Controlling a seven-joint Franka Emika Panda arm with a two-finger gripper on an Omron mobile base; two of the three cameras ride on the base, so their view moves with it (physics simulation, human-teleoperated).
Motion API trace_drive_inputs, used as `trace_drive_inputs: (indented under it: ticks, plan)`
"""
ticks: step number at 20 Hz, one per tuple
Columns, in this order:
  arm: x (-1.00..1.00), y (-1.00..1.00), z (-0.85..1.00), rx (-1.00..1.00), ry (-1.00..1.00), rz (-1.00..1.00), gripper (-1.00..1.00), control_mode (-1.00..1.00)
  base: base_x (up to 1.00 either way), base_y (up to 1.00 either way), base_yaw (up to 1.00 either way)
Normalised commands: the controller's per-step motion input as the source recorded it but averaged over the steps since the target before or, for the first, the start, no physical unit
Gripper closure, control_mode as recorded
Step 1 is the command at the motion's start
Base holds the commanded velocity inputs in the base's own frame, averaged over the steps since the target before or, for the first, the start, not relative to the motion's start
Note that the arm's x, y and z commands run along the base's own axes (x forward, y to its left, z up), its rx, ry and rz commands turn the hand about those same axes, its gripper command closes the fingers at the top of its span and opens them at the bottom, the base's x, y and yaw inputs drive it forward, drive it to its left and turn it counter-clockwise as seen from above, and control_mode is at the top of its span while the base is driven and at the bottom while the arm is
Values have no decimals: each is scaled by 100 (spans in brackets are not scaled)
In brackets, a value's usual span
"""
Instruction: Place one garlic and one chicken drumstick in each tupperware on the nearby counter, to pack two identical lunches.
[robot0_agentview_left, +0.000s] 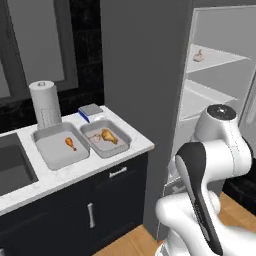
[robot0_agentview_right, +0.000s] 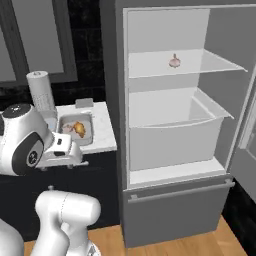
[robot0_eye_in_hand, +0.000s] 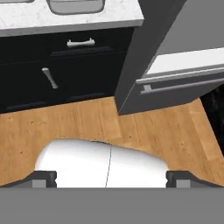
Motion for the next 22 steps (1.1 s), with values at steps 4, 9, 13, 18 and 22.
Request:
trace_drive_inputs:
  ticks: [4,9,13,18,22]
  plan:
    - [0,0,0,0,0,0,-100,100,10,-100,-26]
    - [0,0,0,0,0,0,-100,100,54,-99,-4]
    - [0,0,0,0,0,0,-100,100,65,-59,12]
    - [0,0,0,0,0,0,-100,100,59,-52,27]
    - [0,0,0,0,0,0,-100,100,44,-26,31]
